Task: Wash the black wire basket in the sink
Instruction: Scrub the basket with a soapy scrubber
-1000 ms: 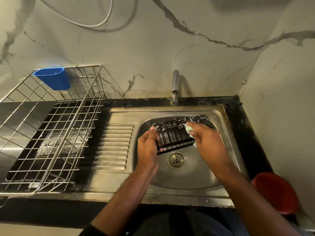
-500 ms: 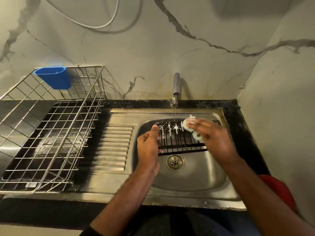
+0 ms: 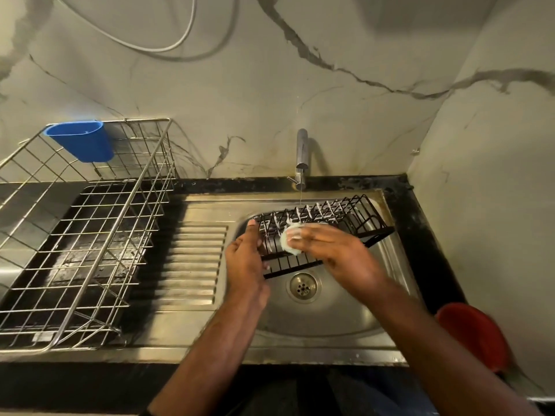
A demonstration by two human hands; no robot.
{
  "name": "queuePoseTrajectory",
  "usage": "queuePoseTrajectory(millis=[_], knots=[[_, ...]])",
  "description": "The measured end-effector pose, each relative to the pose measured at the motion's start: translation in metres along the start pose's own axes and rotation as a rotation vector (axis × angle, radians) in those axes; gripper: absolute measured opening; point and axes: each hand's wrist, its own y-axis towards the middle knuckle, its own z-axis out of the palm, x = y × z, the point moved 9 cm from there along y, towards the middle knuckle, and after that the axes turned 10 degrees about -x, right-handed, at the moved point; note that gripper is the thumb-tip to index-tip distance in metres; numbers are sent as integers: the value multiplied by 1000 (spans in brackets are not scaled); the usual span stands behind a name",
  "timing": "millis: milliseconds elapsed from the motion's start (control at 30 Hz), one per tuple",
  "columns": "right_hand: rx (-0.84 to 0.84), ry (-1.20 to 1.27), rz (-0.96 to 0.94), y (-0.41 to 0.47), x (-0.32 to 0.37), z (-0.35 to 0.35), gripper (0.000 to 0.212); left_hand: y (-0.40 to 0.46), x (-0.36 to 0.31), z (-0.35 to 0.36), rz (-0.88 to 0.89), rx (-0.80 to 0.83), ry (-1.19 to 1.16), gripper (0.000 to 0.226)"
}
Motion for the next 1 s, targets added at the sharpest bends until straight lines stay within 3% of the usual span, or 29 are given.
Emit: queuePoseTrajectory(millis=[167, 267, 333, 433, 500, 733, 933, 1000], knots=[[-139, -91, 243, -11, -71, -47, 47, 5, 2, -9, -48, -15, 6, 26], [-173, -131, 324, -9, -71, -50, 48, 2, 5, -8, -62, -7, 8, 17], [-121, -74, 309, -2, -44, -30, 46, 3, 11, -7, -74, -4, 11, 14], [59, -16, 79, 6, 10, 14, 45, 2, 15, -4, -89, -12, 24, 25], [60, -21, -1, 6, 14, 19, 54, 2, 14, -4, -107, -6, 23, 21], [-245, -154, 472, 4, -89, -60, 42, 1, 9, -13, -152, -31, 30, 19], [-120, -289, 490, 3, -74, -37, 45, 0, 12, -18, -176, -84, 22, 20], [-87, -373, 498, 1, -65, -31, 43, 4, 15, -18, -155, -61, -4, 30]])
